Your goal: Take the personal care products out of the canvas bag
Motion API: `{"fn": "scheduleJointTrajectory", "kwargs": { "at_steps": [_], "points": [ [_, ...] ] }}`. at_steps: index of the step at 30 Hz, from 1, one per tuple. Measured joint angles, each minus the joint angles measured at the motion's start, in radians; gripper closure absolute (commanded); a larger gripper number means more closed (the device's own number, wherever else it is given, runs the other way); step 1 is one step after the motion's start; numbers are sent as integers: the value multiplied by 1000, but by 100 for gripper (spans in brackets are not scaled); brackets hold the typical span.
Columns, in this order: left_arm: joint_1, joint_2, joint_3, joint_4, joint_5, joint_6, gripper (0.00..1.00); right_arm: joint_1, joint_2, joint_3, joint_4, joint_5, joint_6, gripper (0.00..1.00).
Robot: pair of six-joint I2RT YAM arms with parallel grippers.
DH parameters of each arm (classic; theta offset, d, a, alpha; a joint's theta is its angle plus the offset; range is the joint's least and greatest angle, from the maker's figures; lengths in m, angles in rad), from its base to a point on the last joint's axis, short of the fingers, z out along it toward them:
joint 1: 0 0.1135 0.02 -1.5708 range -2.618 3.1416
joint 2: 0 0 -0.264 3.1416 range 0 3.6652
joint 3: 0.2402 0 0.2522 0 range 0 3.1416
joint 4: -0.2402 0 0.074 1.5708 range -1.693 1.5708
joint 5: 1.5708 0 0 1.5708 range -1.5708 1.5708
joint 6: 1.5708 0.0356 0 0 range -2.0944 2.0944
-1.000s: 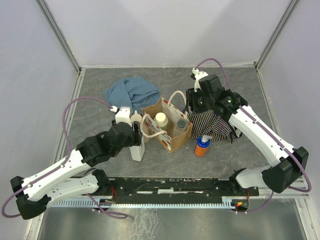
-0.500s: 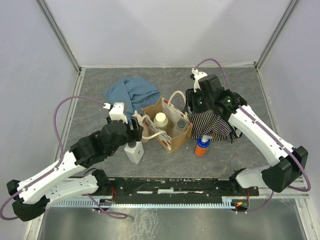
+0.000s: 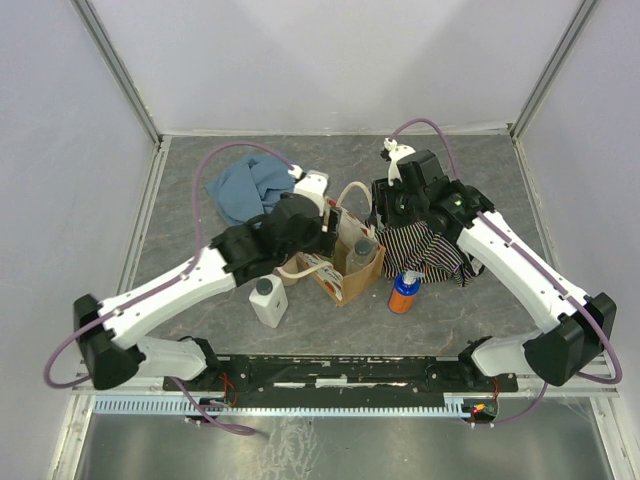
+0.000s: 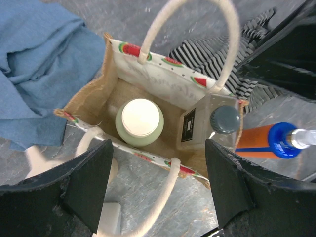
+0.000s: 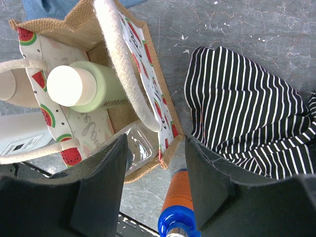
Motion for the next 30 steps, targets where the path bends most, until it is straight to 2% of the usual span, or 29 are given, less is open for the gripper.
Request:
{"fn": "scheduleJointTrajectory", "kwargs": {
  "at_steps": [5,10,30],
  "points": [
    [0,148,19,-3,0,6,18,0,-16,0,-2,1,0,42],
    [1,225,51,-10,-16,5,18,0,-43,0,-13,5,-1,42],
    [56,326,71,-21,-84,-35,19,0,-82,-32,-27,27,-5,42]
  ]
}}
